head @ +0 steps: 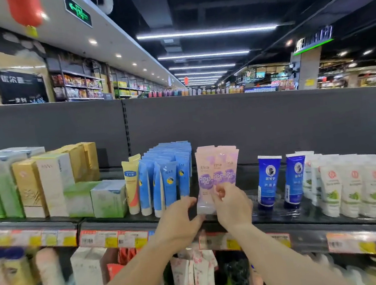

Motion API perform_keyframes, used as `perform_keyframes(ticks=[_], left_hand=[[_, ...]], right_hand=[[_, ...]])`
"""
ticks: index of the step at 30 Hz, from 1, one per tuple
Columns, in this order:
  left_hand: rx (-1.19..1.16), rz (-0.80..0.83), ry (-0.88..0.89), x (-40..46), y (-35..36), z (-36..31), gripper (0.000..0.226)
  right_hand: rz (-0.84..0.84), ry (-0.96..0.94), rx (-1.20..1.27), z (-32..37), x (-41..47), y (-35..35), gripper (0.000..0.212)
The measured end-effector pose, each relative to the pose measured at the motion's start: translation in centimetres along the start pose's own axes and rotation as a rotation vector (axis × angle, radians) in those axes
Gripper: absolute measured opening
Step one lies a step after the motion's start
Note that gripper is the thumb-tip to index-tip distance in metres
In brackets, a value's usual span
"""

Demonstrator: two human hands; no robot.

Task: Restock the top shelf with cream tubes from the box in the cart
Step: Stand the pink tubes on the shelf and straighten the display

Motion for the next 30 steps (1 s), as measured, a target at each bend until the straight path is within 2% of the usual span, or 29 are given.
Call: perform_keyframes(ticks=[3,7,12,16,19,24,26,30], left_hand=[[0.150,-0.036,-0.019,-2.0,-0.6,1.4,0.026],[0.334,-0.079,-0.060,-5.4,-2.5,5.4,0.029],[0.527,-0.033,-0.273,-10.5,-5.5,14.2,0.041],[0.659,0.025,-0.461,-15.6,-9.6,21.6,0.052],[0.738,0.027,-0.553,-19.6,-13.2,27.8,0.053],[0.783,0.082,-0.648,-26.2,-17.7,41.0,0.061],[0.773,0.115,-0.684,-28.9,-18.9,47.2,0.064],[0.758,0.151,-0.718,-33.9,-21.1,58.7,0.066]], right_hand=[[0.053,-0.160,0.088,2.2,-1.9,0.5,0.011],[0.303,-0.313,0.129,5.6,-5.8,4.8,0.017],[0.492,-0.428,0.039,10.1,-10.6,12.4,0.032],[0.621,-0.551,-0.015,15.2,-15.7,19.7,0.029],[0.712,-0.559,-0.029,18.7,-19.4,25.9,0.028],[0.864,-0.580,-0.129,24.2,-26.4,37.9,0.050],[0.919,-0.557,-0.152,26.4,-29.4,43.3,0.059],[1.004,-0.469,-0.233,29.6,-35.4,54.5,0.062]])
Point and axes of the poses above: each hand's wrist, its own x-axis towards the middle knuckle, its own y-axis out of the palm, z = x × y, the point moved 9 cm from there along x, towards the middle knuckle, and after that the axes turned 11 degrees about x, right-handed, at the moved point
